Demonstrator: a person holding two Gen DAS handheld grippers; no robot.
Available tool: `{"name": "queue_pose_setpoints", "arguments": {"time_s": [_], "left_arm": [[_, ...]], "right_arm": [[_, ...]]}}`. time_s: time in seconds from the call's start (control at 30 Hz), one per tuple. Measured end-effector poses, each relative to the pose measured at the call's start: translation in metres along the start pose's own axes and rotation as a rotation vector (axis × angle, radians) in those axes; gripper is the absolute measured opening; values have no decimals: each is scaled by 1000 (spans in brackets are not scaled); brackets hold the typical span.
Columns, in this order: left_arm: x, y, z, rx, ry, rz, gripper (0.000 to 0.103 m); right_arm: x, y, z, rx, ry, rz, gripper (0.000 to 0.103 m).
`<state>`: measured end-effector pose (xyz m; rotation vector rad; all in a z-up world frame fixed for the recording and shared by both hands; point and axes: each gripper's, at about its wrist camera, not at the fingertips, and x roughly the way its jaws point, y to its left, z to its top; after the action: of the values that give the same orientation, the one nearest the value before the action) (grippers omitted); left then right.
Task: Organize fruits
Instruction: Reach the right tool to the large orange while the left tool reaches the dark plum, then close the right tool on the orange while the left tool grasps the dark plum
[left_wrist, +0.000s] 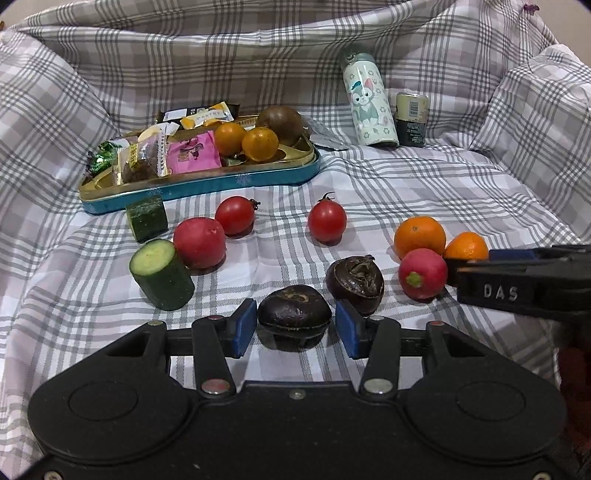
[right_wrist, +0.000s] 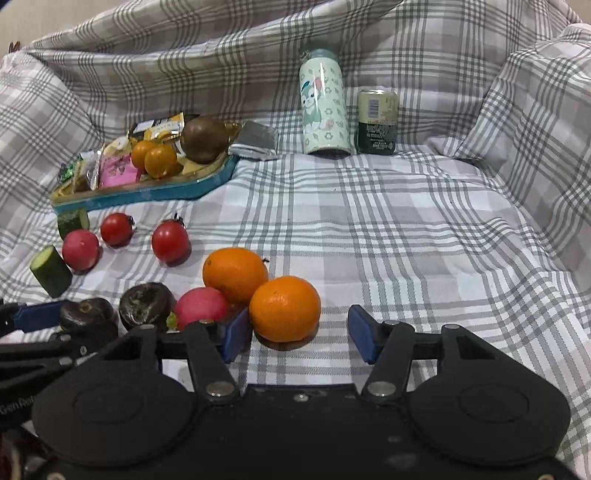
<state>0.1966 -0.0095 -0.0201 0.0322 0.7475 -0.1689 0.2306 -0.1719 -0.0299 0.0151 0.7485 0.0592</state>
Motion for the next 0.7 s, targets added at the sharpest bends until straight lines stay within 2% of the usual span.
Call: {"name": "queue_pose_setpoints", "arguments": {"time_s": [0.03, 0.13, 0.53, 0.7], "left_arm": [[3, 1, 0, -5, 4, -1, 54], [10, 3, 1, -22, 20, -5, 54], [10, 15, 0, -88, -12, -48, 51], [4, 18, 2, -109, -23, -72, 51]], "right_arm": [[1, 1, 0, -8, -2, -4, 55], [1, 7, -3, -41, -21, 4, 41], [3, 13, -4, -55, -40, -16, 41], [-3, 8, -1, -22, -57, -21, 41]]}}
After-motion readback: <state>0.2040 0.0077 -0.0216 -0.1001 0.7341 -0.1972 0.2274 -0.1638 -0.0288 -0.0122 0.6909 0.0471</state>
